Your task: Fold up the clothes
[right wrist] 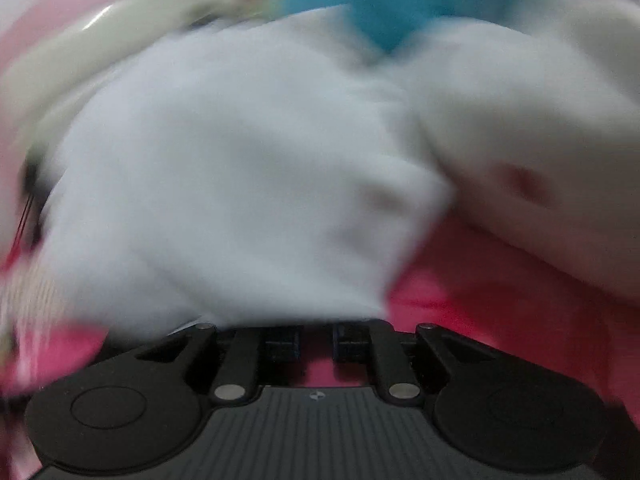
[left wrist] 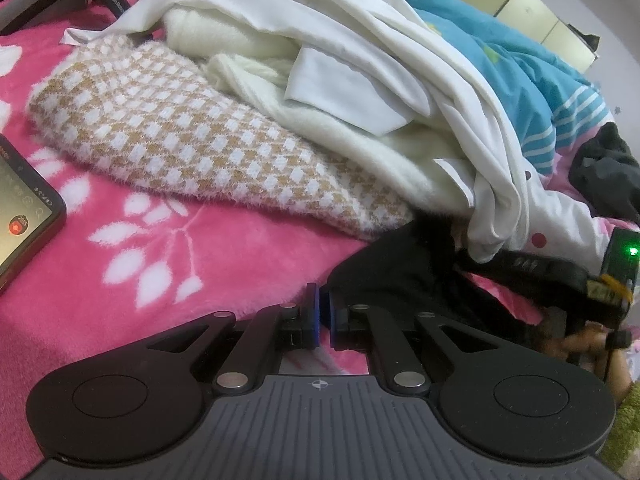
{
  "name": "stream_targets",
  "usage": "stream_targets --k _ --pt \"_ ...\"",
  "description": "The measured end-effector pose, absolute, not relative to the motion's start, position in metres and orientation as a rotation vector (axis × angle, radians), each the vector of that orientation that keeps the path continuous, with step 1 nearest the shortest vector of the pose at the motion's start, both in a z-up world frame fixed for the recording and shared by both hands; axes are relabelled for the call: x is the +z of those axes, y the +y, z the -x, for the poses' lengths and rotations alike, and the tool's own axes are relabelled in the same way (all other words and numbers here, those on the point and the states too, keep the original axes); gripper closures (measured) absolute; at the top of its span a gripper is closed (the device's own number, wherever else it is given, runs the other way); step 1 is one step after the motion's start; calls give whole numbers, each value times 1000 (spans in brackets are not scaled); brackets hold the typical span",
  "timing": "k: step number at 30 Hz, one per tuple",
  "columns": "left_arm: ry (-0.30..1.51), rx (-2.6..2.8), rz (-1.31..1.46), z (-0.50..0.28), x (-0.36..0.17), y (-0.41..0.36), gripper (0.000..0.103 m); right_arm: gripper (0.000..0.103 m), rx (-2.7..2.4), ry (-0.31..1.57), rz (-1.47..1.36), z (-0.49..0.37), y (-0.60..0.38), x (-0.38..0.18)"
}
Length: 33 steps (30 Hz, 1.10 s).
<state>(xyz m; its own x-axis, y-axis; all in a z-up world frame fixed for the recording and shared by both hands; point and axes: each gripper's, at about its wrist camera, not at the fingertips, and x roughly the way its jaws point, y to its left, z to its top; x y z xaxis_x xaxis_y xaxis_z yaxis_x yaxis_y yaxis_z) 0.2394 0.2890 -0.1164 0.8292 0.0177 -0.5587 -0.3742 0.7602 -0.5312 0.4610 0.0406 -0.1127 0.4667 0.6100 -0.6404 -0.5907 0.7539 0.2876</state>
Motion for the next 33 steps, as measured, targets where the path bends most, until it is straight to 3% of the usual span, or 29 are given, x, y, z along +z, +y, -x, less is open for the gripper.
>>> stream_targets --k 6,10,14,20,24,28,33 --pt "564 223 695 -239 -117 289 97 89 637 796 -201 -463 -19 -92" --pt "566 228 705 -240 -116 288 96 89 803 826 -1 -421 -12 -79" --pt "564 234 701 -240 -116 286 96 92 860 895 155 -403 25 -101" --pt "563 232 691 -241 -117 285 95 92 550 823 -37 -446 22 -117" --pt "565 218 713 -241 -117 289 95 91 514 766 -112 -435 5 -98" --pt "564 215 735 -241 -117 290 95 91 680 759 -60 -390 0 -71" --pt "559 218 746 -242 -118 288 94 91 807 853 53 -368 57 -86"
